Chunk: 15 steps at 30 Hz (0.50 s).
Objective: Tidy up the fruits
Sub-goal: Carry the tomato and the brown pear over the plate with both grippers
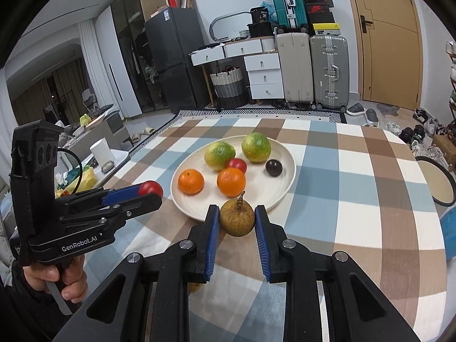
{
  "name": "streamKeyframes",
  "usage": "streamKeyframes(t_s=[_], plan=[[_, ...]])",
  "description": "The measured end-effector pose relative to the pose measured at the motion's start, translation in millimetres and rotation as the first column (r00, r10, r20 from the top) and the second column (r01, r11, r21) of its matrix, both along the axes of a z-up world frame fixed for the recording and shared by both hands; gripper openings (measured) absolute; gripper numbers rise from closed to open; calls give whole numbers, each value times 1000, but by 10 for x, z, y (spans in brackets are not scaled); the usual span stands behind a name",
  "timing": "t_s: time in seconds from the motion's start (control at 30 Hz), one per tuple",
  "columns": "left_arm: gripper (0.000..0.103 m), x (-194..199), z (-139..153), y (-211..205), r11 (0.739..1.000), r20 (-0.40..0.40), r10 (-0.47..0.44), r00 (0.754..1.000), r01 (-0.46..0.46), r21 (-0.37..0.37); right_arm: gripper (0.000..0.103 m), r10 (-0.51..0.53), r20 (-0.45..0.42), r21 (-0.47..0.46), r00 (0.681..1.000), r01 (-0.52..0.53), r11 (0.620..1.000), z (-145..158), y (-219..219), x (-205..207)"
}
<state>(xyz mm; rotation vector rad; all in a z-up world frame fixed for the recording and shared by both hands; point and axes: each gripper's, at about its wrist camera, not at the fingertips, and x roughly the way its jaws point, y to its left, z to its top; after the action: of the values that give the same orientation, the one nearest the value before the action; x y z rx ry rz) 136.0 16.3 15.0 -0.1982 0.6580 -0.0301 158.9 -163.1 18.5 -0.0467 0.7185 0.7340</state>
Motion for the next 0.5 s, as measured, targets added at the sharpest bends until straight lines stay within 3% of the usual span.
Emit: streamKeyframes(t_s=[0.5], plan=[[29,422,-10,-10,999,24,-5,1000,3,43,26,-21,11,42,1000,21,999,-2,138,368]])
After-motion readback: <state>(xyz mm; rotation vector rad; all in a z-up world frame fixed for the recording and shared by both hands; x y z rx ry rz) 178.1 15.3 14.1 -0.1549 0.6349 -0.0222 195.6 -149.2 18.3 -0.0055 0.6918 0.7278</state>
